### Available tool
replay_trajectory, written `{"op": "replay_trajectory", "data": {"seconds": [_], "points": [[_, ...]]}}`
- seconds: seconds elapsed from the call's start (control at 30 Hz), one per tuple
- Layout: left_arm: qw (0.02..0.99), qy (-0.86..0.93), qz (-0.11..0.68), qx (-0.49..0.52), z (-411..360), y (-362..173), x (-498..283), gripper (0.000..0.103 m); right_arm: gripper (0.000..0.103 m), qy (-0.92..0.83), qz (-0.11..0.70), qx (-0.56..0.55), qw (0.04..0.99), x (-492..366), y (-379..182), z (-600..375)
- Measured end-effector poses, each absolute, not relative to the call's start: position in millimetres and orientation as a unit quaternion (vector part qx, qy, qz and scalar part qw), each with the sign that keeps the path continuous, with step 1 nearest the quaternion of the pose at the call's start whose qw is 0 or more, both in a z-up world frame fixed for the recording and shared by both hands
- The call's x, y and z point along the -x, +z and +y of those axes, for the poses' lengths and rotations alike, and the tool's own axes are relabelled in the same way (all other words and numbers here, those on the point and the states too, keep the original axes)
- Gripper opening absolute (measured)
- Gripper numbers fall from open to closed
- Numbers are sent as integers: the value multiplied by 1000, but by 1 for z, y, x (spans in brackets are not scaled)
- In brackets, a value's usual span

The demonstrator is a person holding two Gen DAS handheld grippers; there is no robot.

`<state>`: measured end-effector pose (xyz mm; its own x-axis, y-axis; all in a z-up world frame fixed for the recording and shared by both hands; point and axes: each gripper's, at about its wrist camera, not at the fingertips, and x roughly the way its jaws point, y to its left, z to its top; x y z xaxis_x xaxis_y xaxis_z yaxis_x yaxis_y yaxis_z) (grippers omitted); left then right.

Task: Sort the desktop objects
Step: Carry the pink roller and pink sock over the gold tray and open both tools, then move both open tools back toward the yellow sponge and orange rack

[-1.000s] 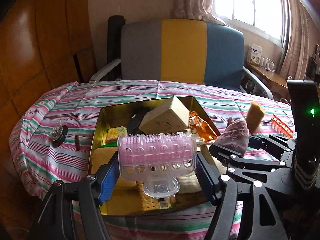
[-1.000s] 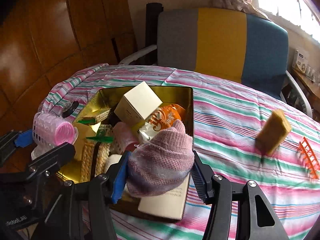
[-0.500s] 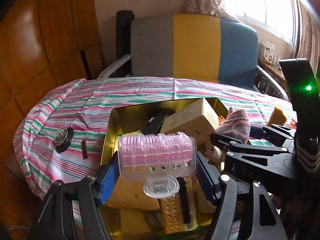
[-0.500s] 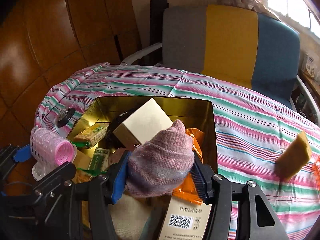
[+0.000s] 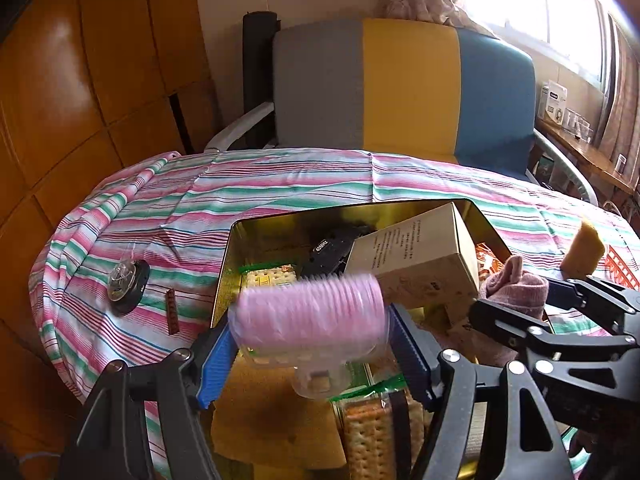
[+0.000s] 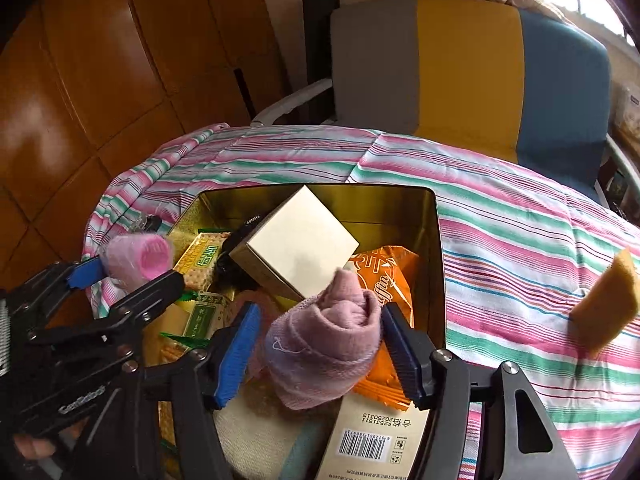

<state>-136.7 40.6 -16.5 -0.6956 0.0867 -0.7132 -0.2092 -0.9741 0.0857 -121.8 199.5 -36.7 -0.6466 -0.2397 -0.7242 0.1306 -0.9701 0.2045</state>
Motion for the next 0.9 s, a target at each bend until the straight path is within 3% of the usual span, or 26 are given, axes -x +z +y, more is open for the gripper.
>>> {"op": "replay_trajectory", "data": {"seconds": [0.1,0.17,0.9], "points": [[83,919,80,378,42,-15,136,75,64,-906,-72,-404,101,118,-34,202],[86,919,77,376,42,-13,135,84,64,-908,-78,-400,97,114,-31,206],[115,937,99,316,75,40,69,84,73,-921,-143,-362,7,37,-10,292]]}}
